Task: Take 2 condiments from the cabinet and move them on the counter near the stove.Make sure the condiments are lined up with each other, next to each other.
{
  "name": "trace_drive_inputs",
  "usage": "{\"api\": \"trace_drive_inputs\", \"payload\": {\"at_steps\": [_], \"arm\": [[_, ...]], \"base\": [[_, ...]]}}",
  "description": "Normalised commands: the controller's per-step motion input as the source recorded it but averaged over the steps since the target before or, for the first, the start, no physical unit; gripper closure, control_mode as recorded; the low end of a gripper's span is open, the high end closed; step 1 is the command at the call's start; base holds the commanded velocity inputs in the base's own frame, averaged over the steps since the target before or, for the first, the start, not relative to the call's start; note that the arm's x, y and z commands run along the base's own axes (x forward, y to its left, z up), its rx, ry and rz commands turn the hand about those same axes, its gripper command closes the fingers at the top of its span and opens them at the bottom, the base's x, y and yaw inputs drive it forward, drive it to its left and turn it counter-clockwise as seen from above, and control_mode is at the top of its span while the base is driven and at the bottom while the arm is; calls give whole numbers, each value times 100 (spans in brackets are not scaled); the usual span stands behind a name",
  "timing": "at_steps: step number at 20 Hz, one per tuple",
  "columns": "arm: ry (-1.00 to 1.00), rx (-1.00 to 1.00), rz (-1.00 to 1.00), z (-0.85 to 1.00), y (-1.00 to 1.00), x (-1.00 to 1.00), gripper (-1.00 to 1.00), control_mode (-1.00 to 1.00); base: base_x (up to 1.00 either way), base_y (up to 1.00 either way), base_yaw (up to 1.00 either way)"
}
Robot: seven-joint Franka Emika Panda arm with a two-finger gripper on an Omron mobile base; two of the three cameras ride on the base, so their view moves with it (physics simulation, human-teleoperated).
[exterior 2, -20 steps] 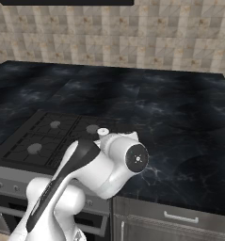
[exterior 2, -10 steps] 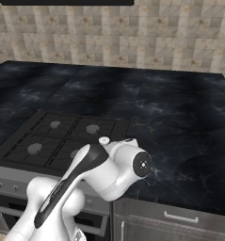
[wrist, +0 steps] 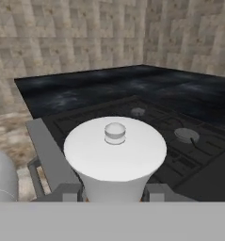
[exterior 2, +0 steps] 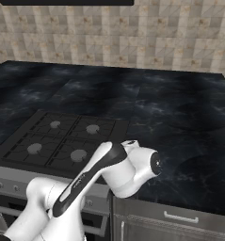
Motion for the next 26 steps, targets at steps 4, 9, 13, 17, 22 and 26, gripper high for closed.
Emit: {"api": "trace_drive_inputs", "payload": {"at_steps": [4,9,13,17,22,26], "arm": [[3,0,10,-24,0,19,100,-100],[3,0,7,-22,0,19,100,-100],[1,0,1,-24,-3,11,100,-100],[0,0,1,-17,-10,7,100,-100],[0,0,1,-20,-2,10,100,-100],[0,0,2,-20,0,12,100,-100]], "base": [[0,0,0],[0,0,0],[0,0,0],[0,0,0],[0,0,0],[0,0,0]]}}
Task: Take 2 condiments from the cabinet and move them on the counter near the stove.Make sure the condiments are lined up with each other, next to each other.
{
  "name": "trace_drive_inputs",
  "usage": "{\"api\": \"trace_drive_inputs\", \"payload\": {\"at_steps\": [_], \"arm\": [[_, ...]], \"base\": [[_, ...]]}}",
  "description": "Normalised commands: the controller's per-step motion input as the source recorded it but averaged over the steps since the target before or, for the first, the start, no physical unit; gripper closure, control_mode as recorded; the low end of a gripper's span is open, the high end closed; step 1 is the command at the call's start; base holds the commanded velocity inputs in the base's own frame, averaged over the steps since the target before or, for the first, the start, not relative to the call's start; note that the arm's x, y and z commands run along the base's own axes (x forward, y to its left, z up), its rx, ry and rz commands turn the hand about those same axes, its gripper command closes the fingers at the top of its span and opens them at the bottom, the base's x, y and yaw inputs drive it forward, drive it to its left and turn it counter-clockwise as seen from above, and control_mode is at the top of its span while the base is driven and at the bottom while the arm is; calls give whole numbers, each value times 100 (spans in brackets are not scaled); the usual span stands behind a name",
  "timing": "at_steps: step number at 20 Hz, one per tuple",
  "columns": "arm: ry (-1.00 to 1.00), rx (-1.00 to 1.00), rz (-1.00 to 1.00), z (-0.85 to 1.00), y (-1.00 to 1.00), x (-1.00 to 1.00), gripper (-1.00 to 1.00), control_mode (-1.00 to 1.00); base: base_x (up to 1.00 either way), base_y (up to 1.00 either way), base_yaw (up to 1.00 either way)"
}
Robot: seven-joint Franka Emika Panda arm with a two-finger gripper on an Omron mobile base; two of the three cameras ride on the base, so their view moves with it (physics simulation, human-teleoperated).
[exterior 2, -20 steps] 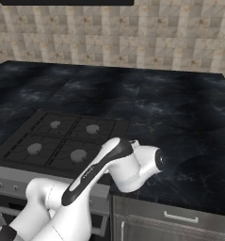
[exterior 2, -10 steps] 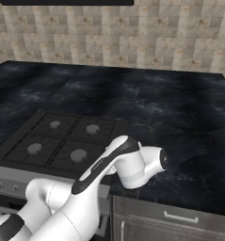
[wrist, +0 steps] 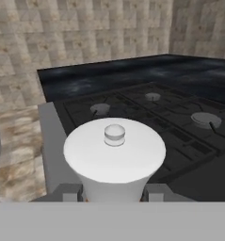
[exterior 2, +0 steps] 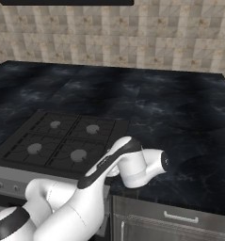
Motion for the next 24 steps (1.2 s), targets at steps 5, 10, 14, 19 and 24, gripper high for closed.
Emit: {"api": "trace_drive_inputs", "payload": {"at_steps": [5,10,14,19,24], "arm": [[1,0,3,-20,0,12,100,-100],[0,0,4,-18,-6,10,100,-100],[0,0,4,-20,-3,12,100,-100],[0,0,4,-19,-4,17,100,-100],[0,0,2,-11,-16,22,100,-100]], "base": [[0,0,0],[0,0,0],[0,0,0],[0,0,0],[0,0,0]]}}
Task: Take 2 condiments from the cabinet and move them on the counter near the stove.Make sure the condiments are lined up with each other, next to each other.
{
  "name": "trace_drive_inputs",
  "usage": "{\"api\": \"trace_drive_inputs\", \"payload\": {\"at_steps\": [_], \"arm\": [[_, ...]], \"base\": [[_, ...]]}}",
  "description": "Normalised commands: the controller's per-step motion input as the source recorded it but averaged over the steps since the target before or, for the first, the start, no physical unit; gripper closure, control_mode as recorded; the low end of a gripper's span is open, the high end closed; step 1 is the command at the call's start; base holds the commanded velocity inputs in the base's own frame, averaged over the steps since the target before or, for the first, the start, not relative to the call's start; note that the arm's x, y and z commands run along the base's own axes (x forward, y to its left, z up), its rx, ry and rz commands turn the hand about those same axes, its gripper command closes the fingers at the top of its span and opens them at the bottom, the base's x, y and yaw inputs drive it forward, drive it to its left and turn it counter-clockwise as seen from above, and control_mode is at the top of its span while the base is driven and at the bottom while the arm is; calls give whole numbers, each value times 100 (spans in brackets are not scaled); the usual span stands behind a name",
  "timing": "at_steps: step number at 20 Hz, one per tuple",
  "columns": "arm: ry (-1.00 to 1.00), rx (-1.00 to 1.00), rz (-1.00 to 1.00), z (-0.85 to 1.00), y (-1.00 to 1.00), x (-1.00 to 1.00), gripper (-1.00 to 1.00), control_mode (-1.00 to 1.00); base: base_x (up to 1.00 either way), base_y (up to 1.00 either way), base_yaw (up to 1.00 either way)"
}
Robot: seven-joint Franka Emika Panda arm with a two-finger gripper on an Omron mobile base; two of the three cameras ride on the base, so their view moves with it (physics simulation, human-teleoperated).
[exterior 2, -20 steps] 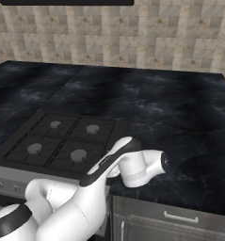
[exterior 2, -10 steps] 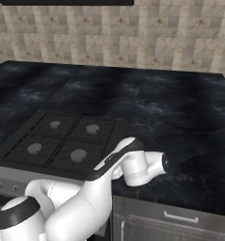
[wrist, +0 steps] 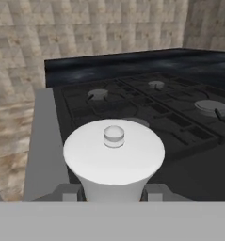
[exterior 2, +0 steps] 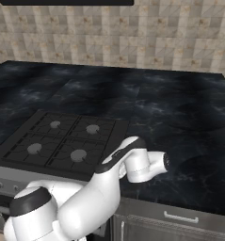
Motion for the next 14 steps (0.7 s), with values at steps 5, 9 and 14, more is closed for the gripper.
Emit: {"api": "trace_drive_inputs", "payload": {"at_steps": [5,9,14], "arm": [[0,0,0,-11,-24,22,100,-100],[0,0,0,-18,-13,17,100,-100],[0,0,0,-21,-2,7,100,-100]], "base": [[0,0,0],[0,0,0],[0,0,0]]}}
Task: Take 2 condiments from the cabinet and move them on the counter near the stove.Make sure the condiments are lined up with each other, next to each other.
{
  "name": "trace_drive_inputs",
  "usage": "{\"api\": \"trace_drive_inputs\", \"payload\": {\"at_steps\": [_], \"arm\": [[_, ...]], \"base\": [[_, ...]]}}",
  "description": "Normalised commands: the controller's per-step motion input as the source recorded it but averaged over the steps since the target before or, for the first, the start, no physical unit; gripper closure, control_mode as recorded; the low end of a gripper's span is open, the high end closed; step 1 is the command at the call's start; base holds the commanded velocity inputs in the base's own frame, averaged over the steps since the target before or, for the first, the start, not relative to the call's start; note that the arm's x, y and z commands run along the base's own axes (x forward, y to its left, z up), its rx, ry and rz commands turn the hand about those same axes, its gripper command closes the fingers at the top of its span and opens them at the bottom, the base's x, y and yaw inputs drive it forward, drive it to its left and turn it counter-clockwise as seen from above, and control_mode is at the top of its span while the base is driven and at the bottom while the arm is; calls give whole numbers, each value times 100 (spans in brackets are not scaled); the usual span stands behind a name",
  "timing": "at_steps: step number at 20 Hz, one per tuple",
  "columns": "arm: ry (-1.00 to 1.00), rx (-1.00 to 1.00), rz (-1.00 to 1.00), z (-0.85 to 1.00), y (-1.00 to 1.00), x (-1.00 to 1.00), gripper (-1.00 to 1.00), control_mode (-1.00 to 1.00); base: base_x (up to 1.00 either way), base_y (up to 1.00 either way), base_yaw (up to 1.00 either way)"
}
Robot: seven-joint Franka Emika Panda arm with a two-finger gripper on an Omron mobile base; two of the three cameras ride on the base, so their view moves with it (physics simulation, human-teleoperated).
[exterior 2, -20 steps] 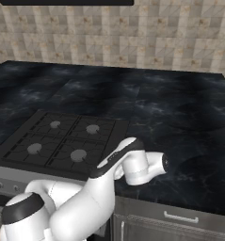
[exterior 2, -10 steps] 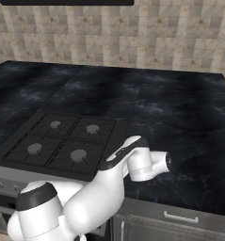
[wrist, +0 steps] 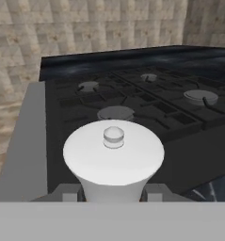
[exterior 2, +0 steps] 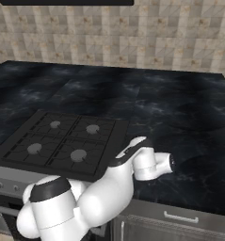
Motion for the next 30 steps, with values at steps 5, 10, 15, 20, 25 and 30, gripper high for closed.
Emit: {"api": "trace_drive_inputs", "payload": {"at_steps": [5,10,15,20,25,30], "arm": [[0,0,1,-15,0,0,100,-100],[0,0,2,-14,0,1,100,-100],[0,0,3,-9,0,7,100,-100],[0,0,1,-4,0,13,100,-100],[0,0,1,-5,0,16,100,-100],[0,0,1,-12,0,14,100,-100]], "base": [[0,0,0],[0,0,0],[0,0,0],[0,0,0],[0,0,0],[0,0,0]]}}
